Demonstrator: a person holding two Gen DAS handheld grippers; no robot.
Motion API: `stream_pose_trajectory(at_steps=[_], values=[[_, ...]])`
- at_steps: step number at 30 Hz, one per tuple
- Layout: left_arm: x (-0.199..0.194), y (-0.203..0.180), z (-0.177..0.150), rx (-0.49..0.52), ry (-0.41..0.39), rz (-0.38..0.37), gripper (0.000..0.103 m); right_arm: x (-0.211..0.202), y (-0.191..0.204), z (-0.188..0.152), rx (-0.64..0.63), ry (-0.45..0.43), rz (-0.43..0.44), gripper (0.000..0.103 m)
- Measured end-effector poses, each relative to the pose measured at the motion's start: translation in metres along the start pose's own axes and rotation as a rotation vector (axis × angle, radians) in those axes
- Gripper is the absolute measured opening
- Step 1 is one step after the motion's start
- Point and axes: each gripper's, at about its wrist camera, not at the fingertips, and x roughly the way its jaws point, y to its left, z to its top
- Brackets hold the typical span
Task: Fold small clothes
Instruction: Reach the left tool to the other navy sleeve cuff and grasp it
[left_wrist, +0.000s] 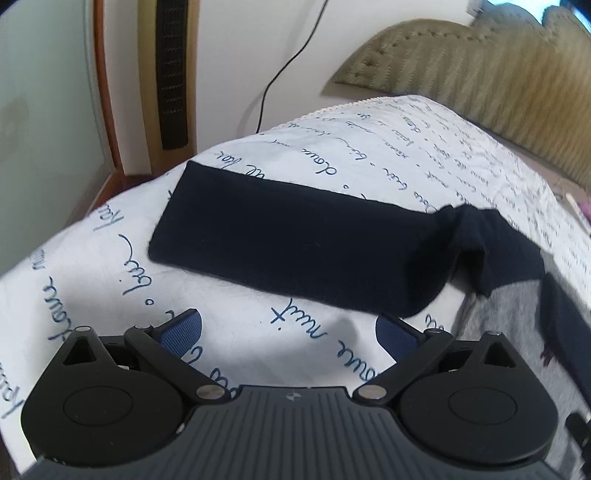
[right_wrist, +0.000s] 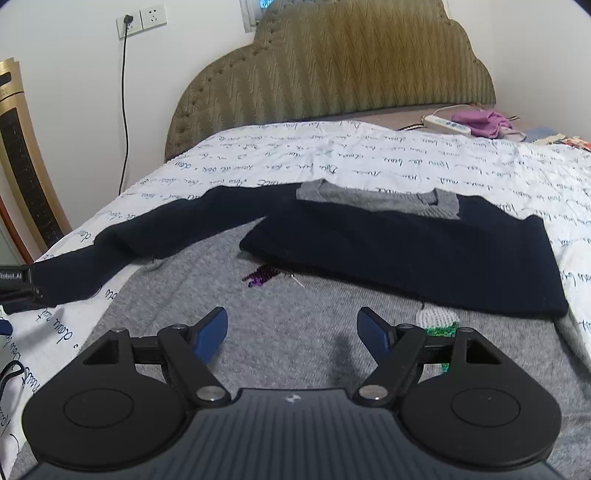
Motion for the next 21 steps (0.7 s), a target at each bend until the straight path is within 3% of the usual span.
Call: stream_pose_trajectory(at_steps=[14, 21], values=[[0.02, 0.014, 0.01, -0.114, -0.022, -0.014, 0.099, 0.004, 0.005, -0.003, -0.014, 0.015, 0.002, 0.077], [0.034, 0.052, 0.013, -0.393, -0.166, -0.161, 0.099, 0.004, 0.008, -0.003, -0.031, 0.013, 0.002, 0.077]])
